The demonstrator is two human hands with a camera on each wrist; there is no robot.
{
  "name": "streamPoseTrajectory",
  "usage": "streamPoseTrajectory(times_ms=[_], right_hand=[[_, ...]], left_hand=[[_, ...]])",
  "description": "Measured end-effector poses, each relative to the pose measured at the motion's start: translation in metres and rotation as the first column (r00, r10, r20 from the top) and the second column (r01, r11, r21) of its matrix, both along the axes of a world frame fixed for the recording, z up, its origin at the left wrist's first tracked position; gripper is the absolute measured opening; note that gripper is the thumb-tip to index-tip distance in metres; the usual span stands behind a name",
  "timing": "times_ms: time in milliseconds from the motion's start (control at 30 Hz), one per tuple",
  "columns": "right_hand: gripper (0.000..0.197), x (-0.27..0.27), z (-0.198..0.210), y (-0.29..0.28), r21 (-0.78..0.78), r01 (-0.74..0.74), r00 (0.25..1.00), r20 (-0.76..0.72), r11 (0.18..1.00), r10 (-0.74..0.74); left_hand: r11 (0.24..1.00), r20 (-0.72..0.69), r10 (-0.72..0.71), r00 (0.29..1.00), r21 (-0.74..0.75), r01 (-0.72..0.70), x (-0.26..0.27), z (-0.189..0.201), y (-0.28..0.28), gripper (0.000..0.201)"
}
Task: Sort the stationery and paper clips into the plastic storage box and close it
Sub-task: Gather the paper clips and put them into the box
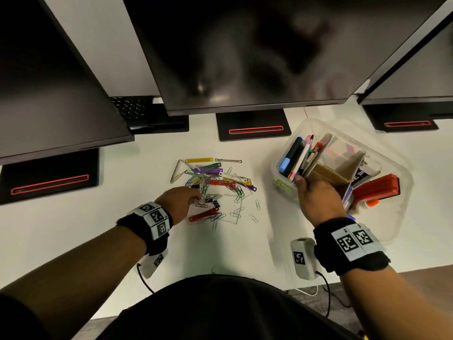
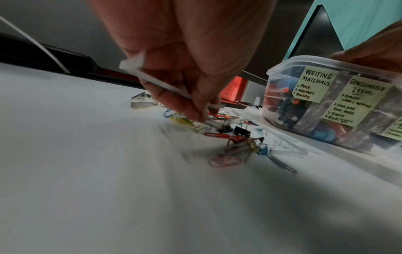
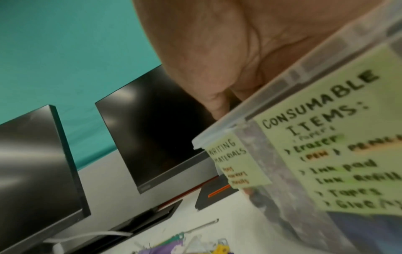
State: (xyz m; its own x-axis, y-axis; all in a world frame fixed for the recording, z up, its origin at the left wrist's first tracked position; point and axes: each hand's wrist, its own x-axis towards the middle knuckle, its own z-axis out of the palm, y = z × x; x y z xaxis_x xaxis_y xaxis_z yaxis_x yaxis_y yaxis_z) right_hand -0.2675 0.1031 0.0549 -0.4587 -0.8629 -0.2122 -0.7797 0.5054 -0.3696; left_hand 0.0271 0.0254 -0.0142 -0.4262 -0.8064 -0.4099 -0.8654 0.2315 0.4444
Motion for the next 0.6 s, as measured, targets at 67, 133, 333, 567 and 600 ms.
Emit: streamPoseTrajectory(times_ms=[67,133,333,567,600], right_hand=[[0.044,0.004,-0.004,0.001,-0.039,-0.017,1.0,-0.021,0.999,0.017],[0.043,0.006,-0.006,0.0,-0.065,-0.025,0.999,-0.032,0.998,0.022],[0.042,0.021,-0.006,-0.012,-0.103,-0.101,0.993,-0.072,0.989,0.094],[0.034,0.027,-0.009,-0.025,-0.19,-0.06,0.998,-0.045,0.98,0.052],[0.028,0.029,-0.006,-0.024,-0.284,-0.055,0.996,-0.08,0.957,0.034]], left_hand=[[1.0,-0.003,0.008,1.0,-0.011,-0.008,0.003,0.0,0.001,0.03],[1.0,-0.004,0.02,1.0,-0.017,-0.02,0.006,0.001,0.001,0.031],[0.999,-0.01,0.03,0.999,-0.013,-0.03,0.013,-0.001,0.004,0.032],[0.999,-0.054,0.04,0.998,-0.011,-0.041,0.014,0.003,0.007,0.036],[0.999,-0.074,0.047,0.996,-0.006,-0.048,0.013,0.003,0.008,0.037]])
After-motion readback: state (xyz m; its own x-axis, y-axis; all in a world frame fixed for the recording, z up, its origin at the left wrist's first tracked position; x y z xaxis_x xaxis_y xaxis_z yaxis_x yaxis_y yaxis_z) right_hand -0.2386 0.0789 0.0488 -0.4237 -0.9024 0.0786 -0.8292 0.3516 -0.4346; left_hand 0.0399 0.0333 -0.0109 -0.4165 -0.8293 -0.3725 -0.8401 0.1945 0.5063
